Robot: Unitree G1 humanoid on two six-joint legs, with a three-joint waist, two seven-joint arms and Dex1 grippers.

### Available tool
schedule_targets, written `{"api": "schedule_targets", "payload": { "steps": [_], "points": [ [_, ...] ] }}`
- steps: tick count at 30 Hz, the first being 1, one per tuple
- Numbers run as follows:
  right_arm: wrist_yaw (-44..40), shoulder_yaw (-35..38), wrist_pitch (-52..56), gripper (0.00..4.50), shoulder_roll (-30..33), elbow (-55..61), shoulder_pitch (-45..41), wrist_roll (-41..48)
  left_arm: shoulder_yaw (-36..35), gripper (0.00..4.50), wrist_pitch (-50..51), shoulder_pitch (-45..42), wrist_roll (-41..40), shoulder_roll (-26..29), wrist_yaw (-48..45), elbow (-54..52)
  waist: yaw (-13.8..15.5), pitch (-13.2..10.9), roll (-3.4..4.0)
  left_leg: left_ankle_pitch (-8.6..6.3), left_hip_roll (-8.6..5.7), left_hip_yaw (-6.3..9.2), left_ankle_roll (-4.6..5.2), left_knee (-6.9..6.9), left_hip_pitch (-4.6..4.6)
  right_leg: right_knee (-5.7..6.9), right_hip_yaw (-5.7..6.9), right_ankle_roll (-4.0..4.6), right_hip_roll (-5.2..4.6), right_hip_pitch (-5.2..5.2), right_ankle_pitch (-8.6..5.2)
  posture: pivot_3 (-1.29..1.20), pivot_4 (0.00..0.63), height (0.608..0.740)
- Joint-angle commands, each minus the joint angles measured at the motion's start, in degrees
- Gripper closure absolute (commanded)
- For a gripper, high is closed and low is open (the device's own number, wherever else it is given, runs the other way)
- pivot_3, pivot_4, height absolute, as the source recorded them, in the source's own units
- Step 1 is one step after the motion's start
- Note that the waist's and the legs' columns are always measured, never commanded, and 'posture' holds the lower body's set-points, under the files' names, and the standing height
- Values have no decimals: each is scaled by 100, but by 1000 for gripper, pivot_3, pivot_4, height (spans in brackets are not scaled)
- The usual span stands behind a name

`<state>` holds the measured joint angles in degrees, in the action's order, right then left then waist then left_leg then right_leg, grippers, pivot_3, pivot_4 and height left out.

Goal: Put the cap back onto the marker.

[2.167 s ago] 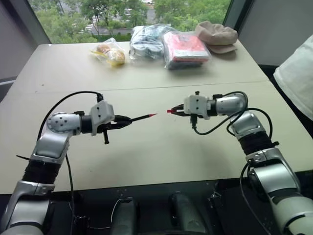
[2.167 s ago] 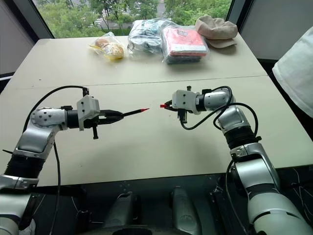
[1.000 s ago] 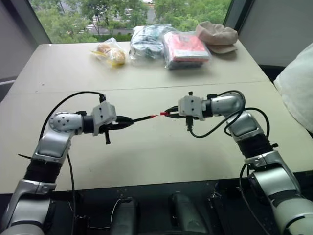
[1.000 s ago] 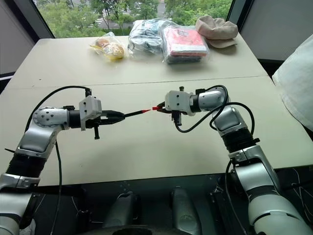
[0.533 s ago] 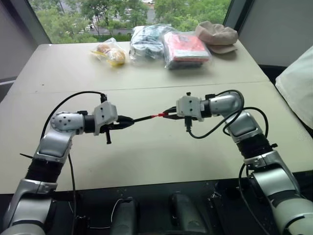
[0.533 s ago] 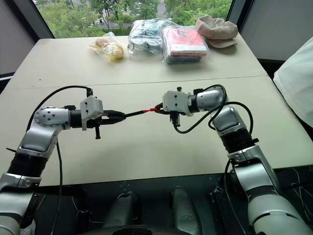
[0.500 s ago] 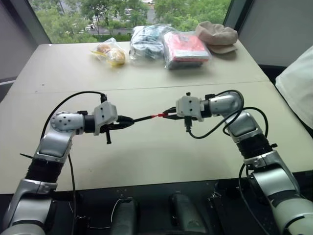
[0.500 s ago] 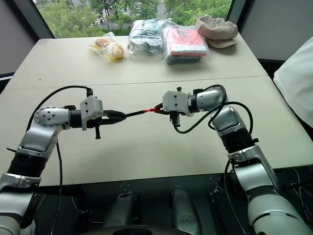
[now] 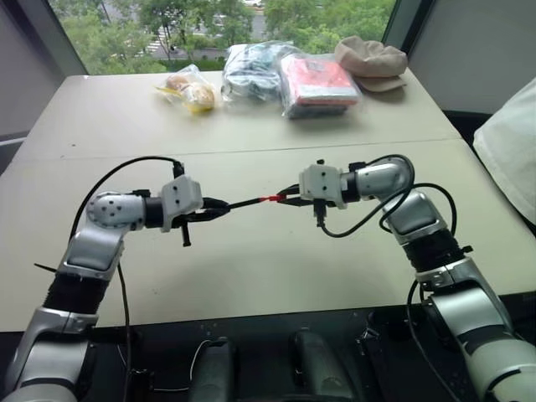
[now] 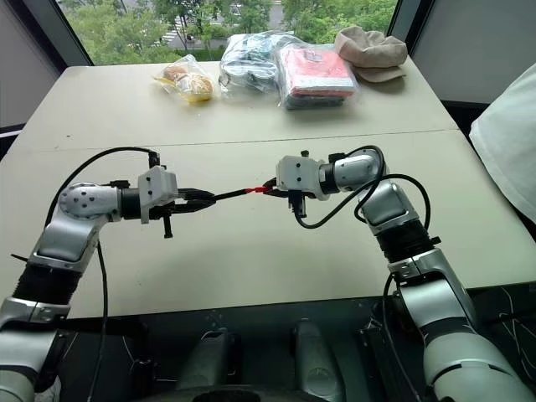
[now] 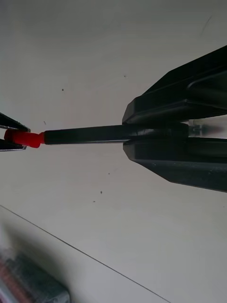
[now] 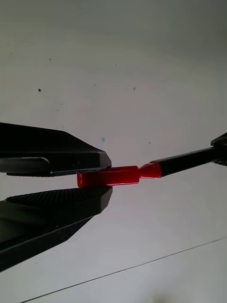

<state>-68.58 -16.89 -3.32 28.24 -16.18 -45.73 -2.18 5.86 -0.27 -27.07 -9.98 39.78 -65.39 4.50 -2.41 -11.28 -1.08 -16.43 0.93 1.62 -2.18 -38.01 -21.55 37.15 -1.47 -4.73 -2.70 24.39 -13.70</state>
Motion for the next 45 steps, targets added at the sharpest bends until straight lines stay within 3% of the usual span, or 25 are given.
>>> {"api": "schedule_targets", "payload": {
  "steps": [1,20,45],
  "points": [
    [14,2,-138,4482,-98,166,-193,102,50,4500,-119,3,-11,-35,-15,-276,2,0,0,0,0,1,0,0,0,0,0,0,0,0,0,0,150,740],
    [-481,-119,-80,4482,-105,746,-220,260,102,4500,-412,-83,94,-15,-275,-11,3,0,0,0,0,1,0,0,0,0,1,0,1,0,0,0,150,740],
    [-358,-316,215,4482,-366,1267,-73,195,129,4500,-415,-175,132,-202,-199,-40,4,0,0,0,0,1,0,-1,0,1,1,0,1,0,0,0,150,740]
  ]
}}
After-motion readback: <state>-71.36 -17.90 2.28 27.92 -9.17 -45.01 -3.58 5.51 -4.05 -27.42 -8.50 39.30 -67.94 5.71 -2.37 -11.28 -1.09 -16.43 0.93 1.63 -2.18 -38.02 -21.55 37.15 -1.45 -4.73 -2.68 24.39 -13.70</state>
